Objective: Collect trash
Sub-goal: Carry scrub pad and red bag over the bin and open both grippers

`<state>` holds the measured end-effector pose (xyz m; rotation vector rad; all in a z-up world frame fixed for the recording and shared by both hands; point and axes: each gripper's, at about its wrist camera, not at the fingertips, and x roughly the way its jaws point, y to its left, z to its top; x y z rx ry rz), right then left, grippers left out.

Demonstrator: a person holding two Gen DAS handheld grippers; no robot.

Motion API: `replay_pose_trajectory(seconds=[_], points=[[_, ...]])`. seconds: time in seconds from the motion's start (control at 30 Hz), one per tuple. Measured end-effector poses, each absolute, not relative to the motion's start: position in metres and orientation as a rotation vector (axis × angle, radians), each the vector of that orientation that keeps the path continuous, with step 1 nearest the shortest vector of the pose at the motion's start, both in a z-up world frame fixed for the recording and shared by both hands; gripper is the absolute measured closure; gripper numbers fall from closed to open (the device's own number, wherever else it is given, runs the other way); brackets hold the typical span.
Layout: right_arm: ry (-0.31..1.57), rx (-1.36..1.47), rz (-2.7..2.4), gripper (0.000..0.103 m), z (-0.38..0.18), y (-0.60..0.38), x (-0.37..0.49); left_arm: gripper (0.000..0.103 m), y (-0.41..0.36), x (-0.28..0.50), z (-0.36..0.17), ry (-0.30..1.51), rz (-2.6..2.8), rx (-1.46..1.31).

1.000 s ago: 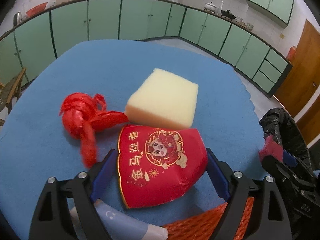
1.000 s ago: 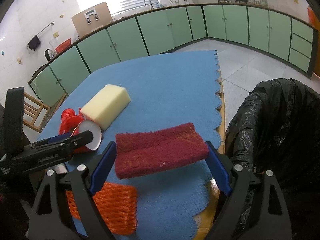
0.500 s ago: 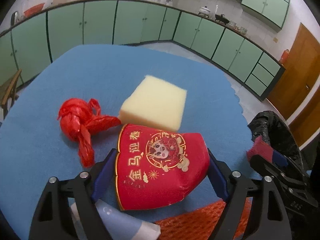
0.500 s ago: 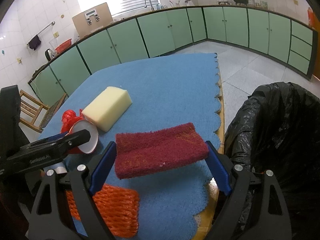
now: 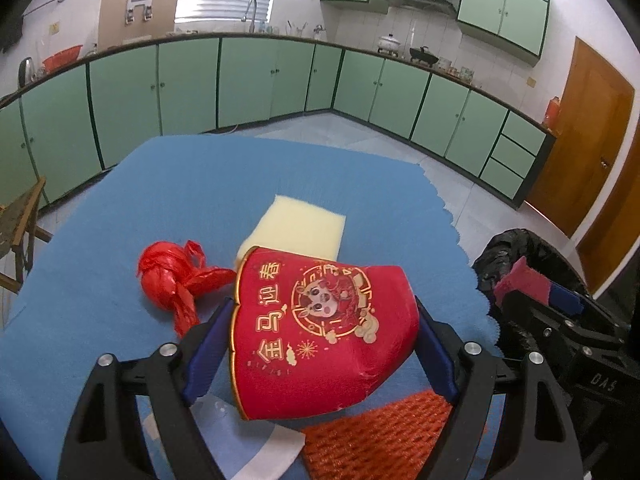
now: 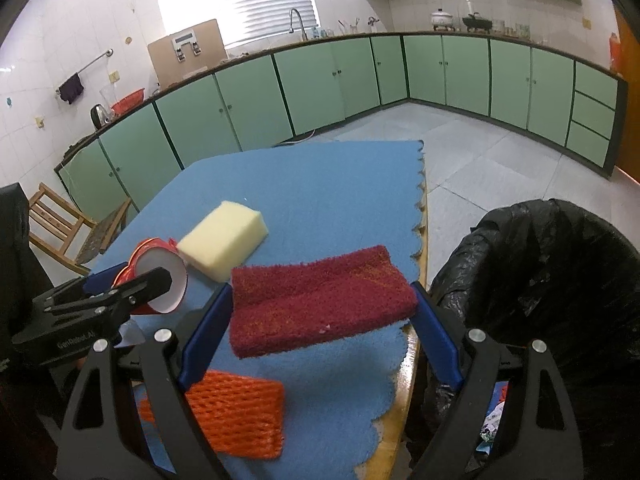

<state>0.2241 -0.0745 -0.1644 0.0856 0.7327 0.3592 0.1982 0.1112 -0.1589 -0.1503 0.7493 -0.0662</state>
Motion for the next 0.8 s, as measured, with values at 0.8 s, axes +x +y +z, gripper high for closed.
replay_pose_trajectory(seconds=[0.8], points=[[0.587,0.098,0.165,0.019,-0.104,-0.182,0.176,0.021,0.013,0.177,-0.103,0.618,-0.249,-0.052]])
